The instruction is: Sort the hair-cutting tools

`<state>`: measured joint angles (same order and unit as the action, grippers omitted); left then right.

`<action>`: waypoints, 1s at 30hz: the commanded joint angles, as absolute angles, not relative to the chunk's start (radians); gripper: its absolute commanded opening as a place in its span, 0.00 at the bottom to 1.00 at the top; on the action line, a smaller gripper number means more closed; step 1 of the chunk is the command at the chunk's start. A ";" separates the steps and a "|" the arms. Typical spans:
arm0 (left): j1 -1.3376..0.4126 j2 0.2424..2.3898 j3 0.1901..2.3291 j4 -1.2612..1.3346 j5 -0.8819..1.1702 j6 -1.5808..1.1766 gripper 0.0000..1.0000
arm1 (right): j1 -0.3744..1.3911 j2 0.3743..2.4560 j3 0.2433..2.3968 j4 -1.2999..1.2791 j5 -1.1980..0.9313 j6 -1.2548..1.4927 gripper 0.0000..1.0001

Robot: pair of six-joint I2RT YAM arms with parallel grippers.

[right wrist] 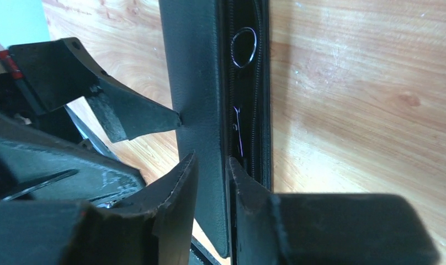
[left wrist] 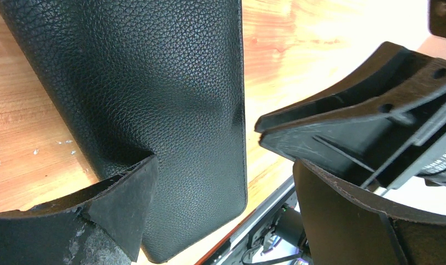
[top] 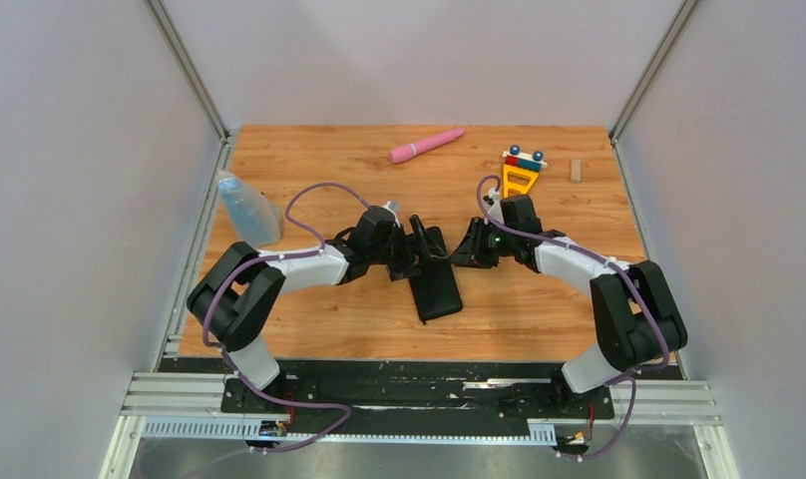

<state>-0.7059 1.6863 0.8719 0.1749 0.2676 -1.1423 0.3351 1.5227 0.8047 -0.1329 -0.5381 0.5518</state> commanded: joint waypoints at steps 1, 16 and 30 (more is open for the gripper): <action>-0.710 1.655 0.856 0.139 0.249 -1.130 1.00 | 0.336 1.577 0.810 -0.072 -0.599 0.564 0.25; -0.642 1.550 0.847 -0.042 0.145 -1.044 1.00 | 0.336 1.653 0.808 -0.067 -0.601 0.539 0.00; -0.630 1.697 0.919 -0.107 0.186 -0.981 0.79 | 0.337 1.671 0.820 -0.067 -0.621 0.526 0.00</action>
